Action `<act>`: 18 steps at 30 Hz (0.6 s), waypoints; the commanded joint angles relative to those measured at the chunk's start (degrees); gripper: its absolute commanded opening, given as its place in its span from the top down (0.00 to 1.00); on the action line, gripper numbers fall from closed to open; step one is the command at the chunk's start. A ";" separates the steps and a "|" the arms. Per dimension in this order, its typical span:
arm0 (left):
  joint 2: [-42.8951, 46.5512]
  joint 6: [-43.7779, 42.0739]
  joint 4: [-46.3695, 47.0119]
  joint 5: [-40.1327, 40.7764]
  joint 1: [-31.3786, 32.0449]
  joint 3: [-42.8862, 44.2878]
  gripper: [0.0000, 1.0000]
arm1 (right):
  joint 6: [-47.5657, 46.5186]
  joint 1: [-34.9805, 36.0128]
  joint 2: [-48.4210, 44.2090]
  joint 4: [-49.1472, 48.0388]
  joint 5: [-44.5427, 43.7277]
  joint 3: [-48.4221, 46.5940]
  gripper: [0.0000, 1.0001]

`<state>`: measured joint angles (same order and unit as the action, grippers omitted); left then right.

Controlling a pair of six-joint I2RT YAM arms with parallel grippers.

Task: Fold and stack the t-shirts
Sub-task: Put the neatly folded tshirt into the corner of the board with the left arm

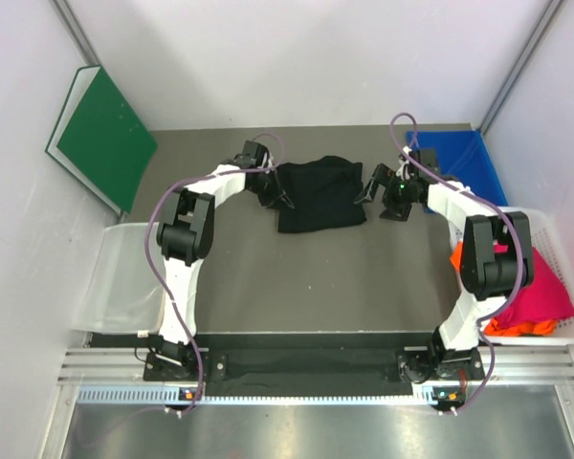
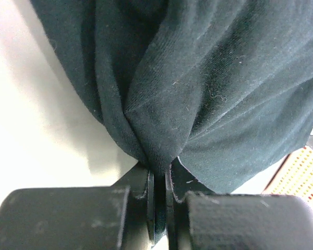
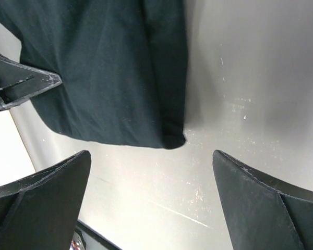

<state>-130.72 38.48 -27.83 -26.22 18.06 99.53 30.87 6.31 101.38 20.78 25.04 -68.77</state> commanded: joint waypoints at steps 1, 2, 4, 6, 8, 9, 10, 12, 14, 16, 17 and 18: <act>4.15 -1.48 -6.09 5.83 -3.82 -1.00 1.00 | -1.43 -0.68 0.39 -0.30 1.42 -1.37 0.00; 4.24 -1.65 -6.35 5.83 -5.13 -0.74 1.00 | -1.52 -0.68 0.48 -0.30 1.59 -1.10 0.00; 4.15 -2.00 -7.23 5.92 -6.89 0.31 1.00 | -1.78 -0.68 0.48 -0.21 1.94 -0.84 0.00; 3.89 -2.53 -7.93 6.96 -7.95 1.19 1.00 | -2.04 -0.68 0.48 -0.03 1.95 -0.66 0.00; 3.63 -2.97 -8.03 8.02 -9.27 2.16 1.00 | -2.31 -0.59 0.31 -0.03 1.95 -0.22 0.00; 3.45 -3.06 -7.85 8.46 -9.80 2.42 1.00 | -2.40 -0.68 0.31 -0.03 2.03 -0.13 0.00; 3.01 -2.97 -7.76 8.64 -10.85 3.12 1.00 | -2.40 -0.68 0.22 -0.12 2.12 0.21 0.00; 2.22 -2.88 -8.20 8.55 -11.91 4.35 1.00 | -2.40 -0.59 0.04 -0.21 2.30 0.57 0.00; 0.90 -3.41 -9.51 8.55 -13.49 6.64 1.00 | -2.31 -0.59 -0.40 -0.21 2.30 1.18 0.00; 0.11 -5.07 -10.48 9.16 -15.07 8.75 1.00 | -2.40 -0.59 -0.75 -0.30 2.30 1.97 0.00; -0.24 -5.86 -12.23 9.43 -15.69 9.71 1.00 | -2.40 -0.59 -0.92 -0.30 2.38 2.15 0.00; -1.11 -6.65 -13.46 10.04 -16.30 12.16 1.00 | -2.40 -0.59 -0.92 -0.47 2.38 2.41 0.00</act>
<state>-130.43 35.40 -37.69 -20.16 4.89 105.19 29.56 6.28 101.54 20.84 26.68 -67.46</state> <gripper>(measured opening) 0.069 0.993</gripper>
